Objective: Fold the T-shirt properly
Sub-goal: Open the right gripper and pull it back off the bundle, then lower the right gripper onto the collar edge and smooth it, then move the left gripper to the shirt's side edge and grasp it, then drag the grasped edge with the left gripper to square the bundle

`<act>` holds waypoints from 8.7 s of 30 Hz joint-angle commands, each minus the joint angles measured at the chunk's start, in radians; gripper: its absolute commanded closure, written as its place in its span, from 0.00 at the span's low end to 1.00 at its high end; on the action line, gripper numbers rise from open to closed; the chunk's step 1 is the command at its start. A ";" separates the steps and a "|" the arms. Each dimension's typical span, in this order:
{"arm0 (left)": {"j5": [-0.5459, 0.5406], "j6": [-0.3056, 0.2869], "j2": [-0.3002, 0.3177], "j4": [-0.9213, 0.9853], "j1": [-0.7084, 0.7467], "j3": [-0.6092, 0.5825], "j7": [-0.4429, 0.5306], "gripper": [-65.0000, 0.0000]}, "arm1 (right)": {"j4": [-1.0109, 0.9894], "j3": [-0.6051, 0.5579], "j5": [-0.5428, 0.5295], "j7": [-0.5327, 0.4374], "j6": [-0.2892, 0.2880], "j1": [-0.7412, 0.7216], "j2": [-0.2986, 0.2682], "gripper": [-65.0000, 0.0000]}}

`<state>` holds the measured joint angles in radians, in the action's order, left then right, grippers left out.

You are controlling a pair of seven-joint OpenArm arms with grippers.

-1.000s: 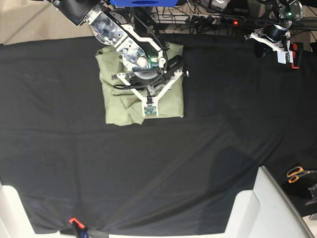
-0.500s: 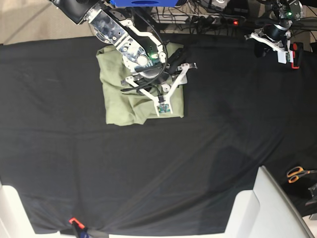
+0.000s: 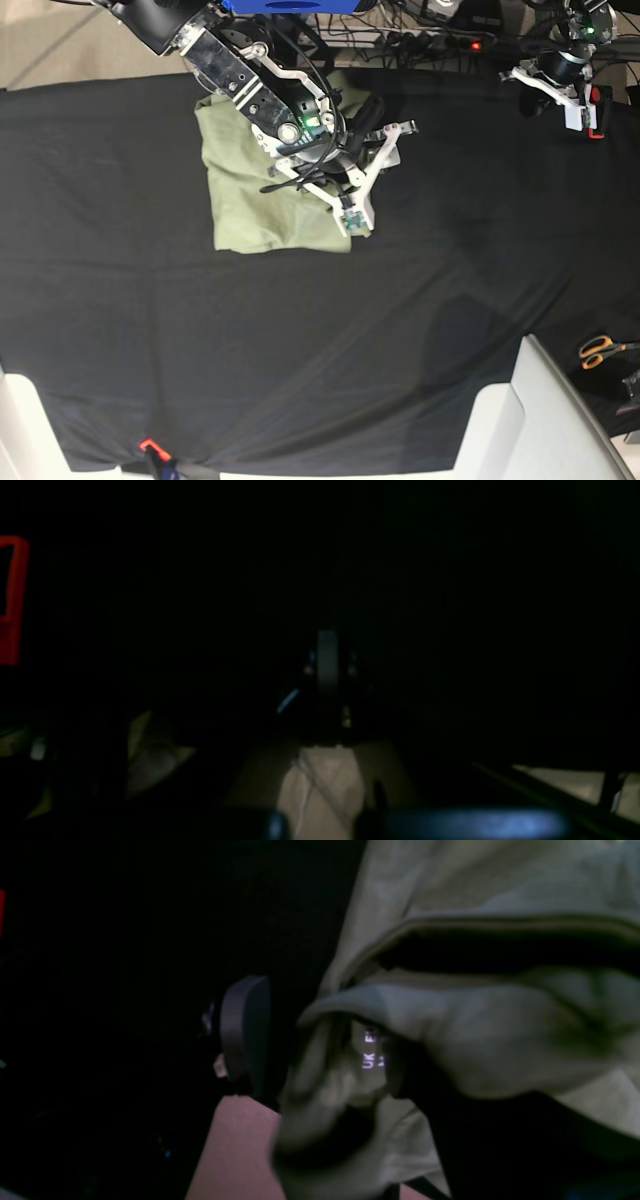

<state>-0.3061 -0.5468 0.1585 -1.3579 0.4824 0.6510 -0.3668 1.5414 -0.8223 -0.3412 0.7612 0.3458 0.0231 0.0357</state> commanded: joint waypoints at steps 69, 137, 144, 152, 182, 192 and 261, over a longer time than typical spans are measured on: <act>0.080 0.000 0.000 -0.173 -0.021 -0.196 0.007 1.00 | 0.281 0.476 -0.006 -0.039 -0.093 0.466 -0.210 0.99; 0.068 -0.011 -0.027 -0.532 0.114 -0.497 -0.314 1.00 | 0.411 0.378 -0.005 0.079 -0.081 0.248 -0.342 0.99; 0.009 -0.012 -0.109 -0.513 0.101 -0.415 -0.347 0.99 | 0.411 0.383 -0.006 0.079 -0.089 0.285 -0.336 0.99; -0.272 -0.012 -0.047 -0.391 0.100 -0.411 -0.344 0.52 | 0.411 0.383 -0.006 0.074 -0.089 0.309 -0.334 0.99; -0.285 -0.012 -0.098 -0.076 -0.136 -0.428 -0.343 0.20 | 0.331 0.383 -0.006 0.071 -0.152 0.317 -0.336 0.99; -0.284 -0.012 -0.109 0.054 -0.215 -0.532 -0.341 0.20 | 0.331 0.389 -0.006 0.071 -0.152 0.303 -0.339 0.99; 0.242 -0.015 0.171 0.176 -1.089 -1.838 -0.447 1.00 | 0.293 0.596 -0.006 -0.035 -0.143 0.278 -0.282 0.99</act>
<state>-0.0658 -0.5743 0.3313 -1.1706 -0.5808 -1.1946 -0.8261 1.8233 -0.2310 -0.3519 0.7433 0.2016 0.3107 -0.2424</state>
